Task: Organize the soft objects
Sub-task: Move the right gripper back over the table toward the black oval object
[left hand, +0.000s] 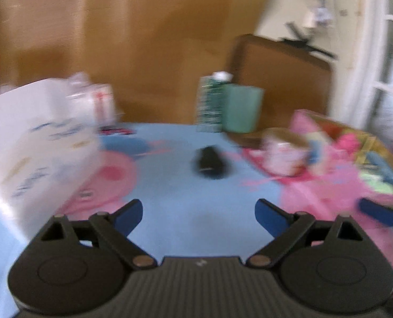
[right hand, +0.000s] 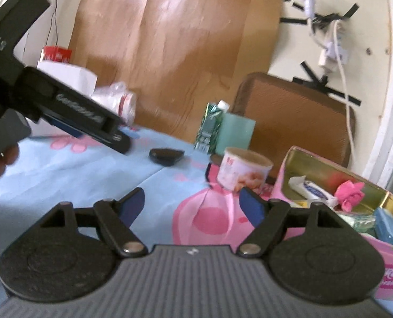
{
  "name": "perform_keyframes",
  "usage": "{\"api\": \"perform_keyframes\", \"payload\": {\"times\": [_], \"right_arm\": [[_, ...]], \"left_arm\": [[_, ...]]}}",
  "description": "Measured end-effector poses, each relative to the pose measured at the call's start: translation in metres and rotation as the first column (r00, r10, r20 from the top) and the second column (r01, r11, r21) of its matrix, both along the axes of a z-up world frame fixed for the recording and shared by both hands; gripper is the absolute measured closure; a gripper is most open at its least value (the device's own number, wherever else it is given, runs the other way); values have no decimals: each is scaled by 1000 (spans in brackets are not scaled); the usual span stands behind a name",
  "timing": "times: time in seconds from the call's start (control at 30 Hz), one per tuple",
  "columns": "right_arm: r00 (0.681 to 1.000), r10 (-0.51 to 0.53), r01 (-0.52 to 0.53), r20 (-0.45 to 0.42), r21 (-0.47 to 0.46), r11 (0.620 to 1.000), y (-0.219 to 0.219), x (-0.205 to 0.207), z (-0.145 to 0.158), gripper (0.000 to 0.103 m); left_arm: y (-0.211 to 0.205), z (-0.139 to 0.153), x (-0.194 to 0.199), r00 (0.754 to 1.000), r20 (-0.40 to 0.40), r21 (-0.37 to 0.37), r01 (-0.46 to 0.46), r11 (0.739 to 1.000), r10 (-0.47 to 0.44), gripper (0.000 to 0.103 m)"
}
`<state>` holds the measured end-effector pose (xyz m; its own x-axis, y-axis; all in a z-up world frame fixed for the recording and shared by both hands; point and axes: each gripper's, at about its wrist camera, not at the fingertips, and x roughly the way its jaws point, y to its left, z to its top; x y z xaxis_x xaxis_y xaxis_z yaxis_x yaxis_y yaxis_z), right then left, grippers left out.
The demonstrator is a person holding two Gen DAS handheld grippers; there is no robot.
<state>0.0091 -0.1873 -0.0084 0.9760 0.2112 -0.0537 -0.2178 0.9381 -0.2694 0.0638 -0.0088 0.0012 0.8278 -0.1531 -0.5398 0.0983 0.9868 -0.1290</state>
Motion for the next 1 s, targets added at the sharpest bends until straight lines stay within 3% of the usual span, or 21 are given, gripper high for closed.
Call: {"api": "perform_keyframes", "payload": {"times": [0.13,0.23,0.33,0.47,1.0], "right_arm": [[997,29,-27,-73,34,999,6,11,2,28],[990,46,-41,-134,35,999,16,20,2,29],[984,45,-41,-174,28,999,24,27,2,29],[973,47,-32,-228,70,997,27,34,2,29],[960,5,57,-279,214,975,9,41,4,28]], "left_arm": [[23,-12,6,995,-27,69,-98,993,100,8],[36,-23,9,990,-65,51,-125,991,128,9],[44,-23,12,987,-84,3,-134,991,134,11],[40,-24,10,991,-76,19,-108,994,109,10],[35,-21,5,997,-34,25,-66,998,67,1]]}}
